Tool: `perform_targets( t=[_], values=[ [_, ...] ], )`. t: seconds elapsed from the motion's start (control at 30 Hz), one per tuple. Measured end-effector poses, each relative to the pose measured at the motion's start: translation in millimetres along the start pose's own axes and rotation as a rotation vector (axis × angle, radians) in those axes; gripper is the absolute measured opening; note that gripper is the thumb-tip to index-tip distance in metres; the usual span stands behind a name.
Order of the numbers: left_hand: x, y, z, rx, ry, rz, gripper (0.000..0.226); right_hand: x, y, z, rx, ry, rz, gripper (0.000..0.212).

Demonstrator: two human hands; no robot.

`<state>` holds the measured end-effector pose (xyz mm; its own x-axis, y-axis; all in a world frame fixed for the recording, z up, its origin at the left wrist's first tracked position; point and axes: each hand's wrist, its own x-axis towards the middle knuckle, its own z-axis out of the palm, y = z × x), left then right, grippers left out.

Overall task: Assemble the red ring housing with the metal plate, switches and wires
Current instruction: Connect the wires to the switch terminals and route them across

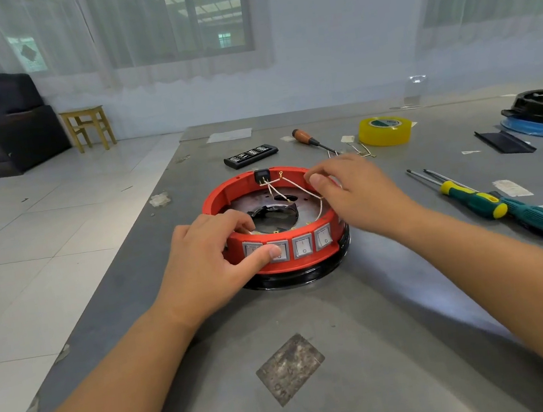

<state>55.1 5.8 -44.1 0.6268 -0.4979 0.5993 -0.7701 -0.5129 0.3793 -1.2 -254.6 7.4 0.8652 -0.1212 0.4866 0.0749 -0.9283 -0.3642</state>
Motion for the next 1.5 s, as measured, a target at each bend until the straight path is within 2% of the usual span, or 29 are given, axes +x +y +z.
perform_targets(
  t=[0.1, 0.17, 0.27, 0.4, 0.7, 0.87, 1.07, 1.27, 1.37, 1.5],
  values=[
    [0.1, -0.8, 1.4, 0.003, -0.002, 0.007, 0.046, 24.9, -5.1, -4.2, -0.283, -0.301, 0.086, 0.037],
    [0.1, -1.8, 1.5, -0.003, 0.007, 0.000, 0.047, 35.0, -13.2, -7.3, -0.300, -0.367, 0.111, 0.033],
    [0.5, -2.6, 2.5, -0.004, 0.010, -0.004, 0.049, 42.3, -23.6, -14.1, -0.154, -0.349, 0.162, 0.023],
    [0.5, -2.6, 3.4, -0.006, 0.021, -0.003, 0.050, 46.1, -30.3, -16.0, 0.020, -0.311, 0.186, 0.020],
    [0.3, -0.4, 2.1, 0.001, 0.012, -0.007, 0.053, 42.7, -42.8, -10.3, 0.161, -0.330, 0.209, 0.022],
    [0.5, 0.5, 1.0, 0.003, -0.005, -0.023, 0.055, 36.0, -54.8, 1.8, 0.071, -0.365, 0.093, 0.031],
    [1.8, 3.6, -1.9, 0.002, -0.041, -0.042, 0.052, 26.6, -60.6, 17.3, -0.288, -0.445, -0.027, 0.038],
    [26.8, 17.3, -16.1, -0.074, 0.006, -0.155, 0.040, 26.3, -59.3, 10.1, -0.284, -0.440, -0.038, 0.042],
    [44.2, 24.1, -20.4, -0.039, -0.121, -0.184, 0.030, 24.4, -55.0, 6.3, -0.113, -0.343, -0.008, 0.042],
    [67.4, 23.1, -14.9, 0.059, -0.290, -0.209, 0.035, 23.1, -42.6, 2.7, 0.025, -0.189, 0.085, 0.035]
  ],
)
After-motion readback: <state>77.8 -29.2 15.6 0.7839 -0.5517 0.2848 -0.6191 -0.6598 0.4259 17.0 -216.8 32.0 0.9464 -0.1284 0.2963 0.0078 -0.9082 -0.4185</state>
